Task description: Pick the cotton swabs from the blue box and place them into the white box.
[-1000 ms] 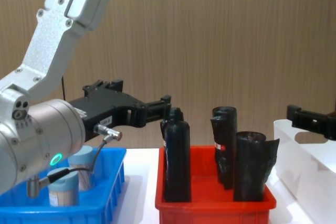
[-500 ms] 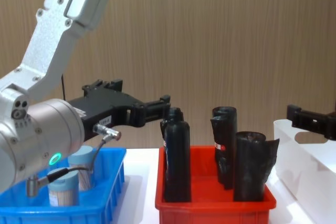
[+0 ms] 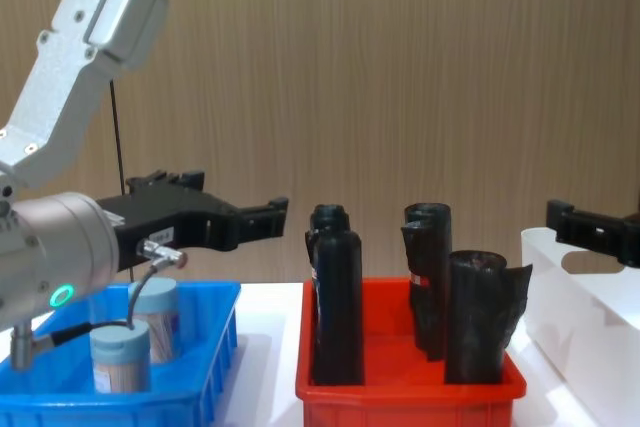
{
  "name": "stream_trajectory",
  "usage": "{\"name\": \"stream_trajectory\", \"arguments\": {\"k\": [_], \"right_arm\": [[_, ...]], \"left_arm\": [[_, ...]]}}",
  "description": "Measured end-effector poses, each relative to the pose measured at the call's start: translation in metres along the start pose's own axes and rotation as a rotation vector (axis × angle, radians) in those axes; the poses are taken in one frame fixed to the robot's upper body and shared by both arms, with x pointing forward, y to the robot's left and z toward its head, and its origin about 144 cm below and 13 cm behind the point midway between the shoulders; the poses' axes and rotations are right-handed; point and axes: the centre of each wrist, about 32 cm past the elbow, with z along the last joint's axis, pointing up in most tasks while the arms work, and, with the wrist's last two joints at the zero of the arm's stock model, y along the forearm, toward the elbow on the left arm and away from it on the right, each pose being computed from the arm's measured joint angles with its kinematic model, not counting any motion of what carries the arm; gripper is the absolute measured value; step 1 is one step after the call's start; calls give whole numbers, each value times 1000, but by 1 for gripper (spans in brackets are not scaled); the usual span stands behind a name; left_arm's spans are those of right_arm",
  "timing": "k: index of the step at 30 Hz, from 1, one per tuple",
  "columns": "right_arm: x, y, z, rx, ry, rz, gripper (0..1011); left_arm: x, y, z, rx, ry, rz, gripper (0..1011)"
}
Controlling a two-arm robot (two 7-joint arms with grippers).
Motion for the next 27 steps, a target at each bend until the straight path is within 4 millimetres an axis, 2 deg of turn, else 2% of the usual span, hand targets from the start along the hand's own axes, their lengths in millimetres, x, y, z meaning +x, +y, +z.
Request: {"name": "stream_trajectory", "arguments": {"k": [9,27], "right_arm": [[0,0,0,0,0,0,1002],[0,0,0,0,0,0,1002]], "left_arm": [[21,-5,0,86,68,1,999],[42,-7,0,257,219,114,1000]]}}
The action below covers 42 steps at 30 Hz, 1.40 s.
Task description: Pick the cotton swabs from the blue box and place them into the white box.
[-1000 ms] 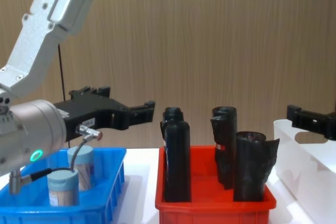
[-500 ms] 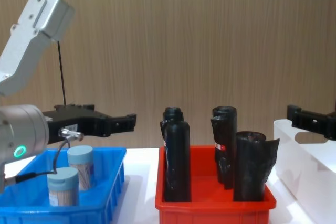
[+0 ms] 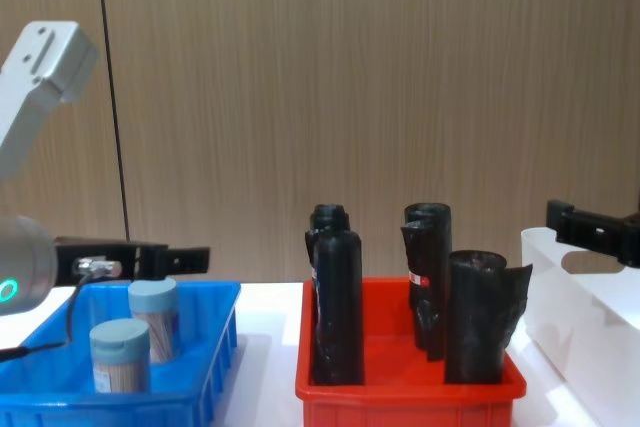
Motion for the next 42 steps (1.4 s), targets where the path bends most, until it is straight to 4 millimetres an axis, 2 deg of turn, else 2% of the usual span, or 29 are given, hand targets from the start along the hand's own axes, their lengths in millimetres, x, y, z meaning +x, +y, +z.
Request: {"name": "stream_trajectory", "arguments": {"k": [19,42], "right_arm": [[0,0,0,0,0,0,1002],[0,0,0,0,0,0,1002]], "left_arm": [[15,7,-4,139,104,110,1000],[27,-15,-19,202,113,102,1000]]}}
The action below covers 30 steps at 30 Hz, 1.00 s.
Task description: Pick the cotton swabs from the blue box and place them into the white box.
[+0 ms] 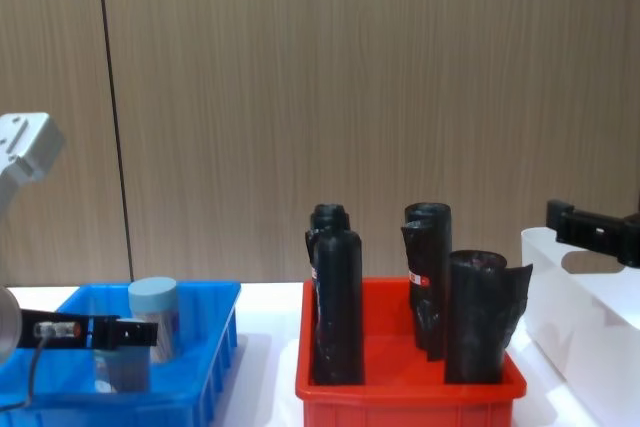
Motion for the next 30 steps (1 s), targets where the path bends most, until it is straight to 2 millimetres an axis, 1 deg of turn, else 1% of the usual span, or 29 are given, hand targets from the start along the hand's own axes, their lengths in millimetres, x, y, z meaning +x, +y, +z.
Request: {"name": "stream_trajectory", "arguments": {"k": [14,17,18,21,22,24,25,27,30], "right_arm": [[0,0,0,0,0,0,1002],[0,0,0,0,0,0,1001],[0,0,0,0,0,0,1002],[0,0,0,0,0,0,1002],[0,0,0,0,0,0,1002],[0,0,0,0,0,0,1001],[0,0,0,0,0,0,1002],[0,0,0,0,0,0,1001],[0,0,0,0,0,0,1002]], "left_arm": [[6,-20,-2,18,-21,-28,1000],[7,-24,-2,20,-26,-32,961],[8,-24,-2,22,-27,-33,924],[8,-27,-3,21,-33,-36,881],[8,-28,-3,20,-35,-37,831],[9,-29,-3,18,-37,-37,792],[9,-30,-3,17,-39,-37,736],[9,-31,-4,14,-43,-38,684],[9,-32,-4,11,-46,-37,669]]}}
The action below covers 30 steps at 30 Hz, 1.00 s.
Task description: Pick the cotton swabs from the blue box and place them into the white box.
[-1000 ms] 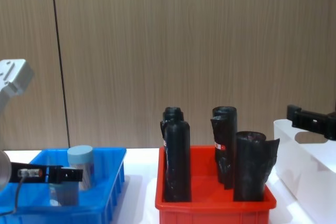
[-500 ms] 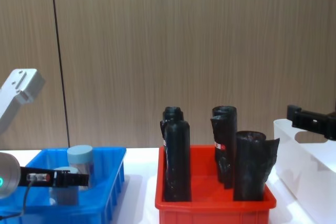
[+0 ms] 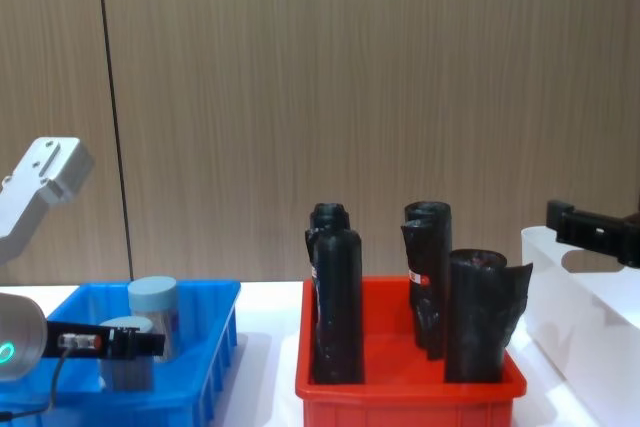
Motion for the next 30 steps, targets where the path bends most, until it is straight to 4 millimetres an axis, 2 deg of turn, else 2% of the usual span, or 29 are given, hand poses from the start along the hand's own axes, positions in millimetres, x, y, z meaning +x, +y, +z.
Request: {"name": "stream_trajectory", "arguments": {"k": [8,16,30], "right_arm": [[0,0,0,0,0,0,1002],[0,0,0,0,0,0,1002],[0,0,0,0,0,0,1002]], "left_arm": [[-2,2,1,-23,-13,0,669],[-7,12,7,-92,-49,-12,668],[-13,32,23,-203,-129,-155,669]]}}
